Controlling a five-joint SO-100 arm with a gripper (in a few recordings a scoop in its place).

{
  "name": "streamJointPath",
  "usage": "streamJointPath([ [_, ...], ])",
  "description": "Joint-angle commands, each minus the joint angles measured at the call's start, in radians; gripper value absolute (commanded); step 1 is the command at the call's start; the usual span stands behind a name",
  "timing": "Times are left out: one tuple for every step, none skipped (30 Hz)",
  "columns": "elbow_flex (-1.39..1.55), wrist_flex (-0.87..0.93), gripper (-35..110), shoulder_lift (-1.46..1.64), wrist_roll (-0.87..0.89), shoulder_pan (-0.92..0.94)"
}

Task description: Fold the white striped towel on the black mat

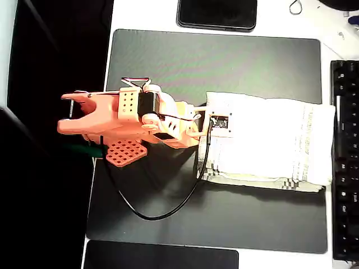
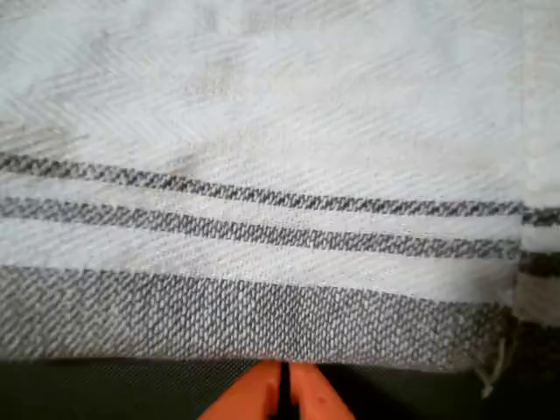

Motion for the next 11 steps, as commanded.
streamJointPath([
  [0.017,0.003,0,0.006,-0.002,-0.006],
  [0.017,0.003,0,0.006,-0.002,-0.005],
  [0.017,0.003,0,0.006,-0.002,-0.002],
  [0.017,0.003,0,0.006,-0.002,0.006],
  [0.017,0.003,0,0.006,-0.002,0.020],
  [0.017,0.003,0,0.006,-0.002,0.046],
  [0.017,0.003,0,0.006,-0.002,0.081],
  [0.017,0.003,0,0.006,-0.002,0.127],
  [0.017,0.003,0,0.006,-0.002,0.166],
  [0.017,0.003,0,0.006,-0.002,0.175],
  [0.017,0.003,0,0.006,-0.003,0.158],
])
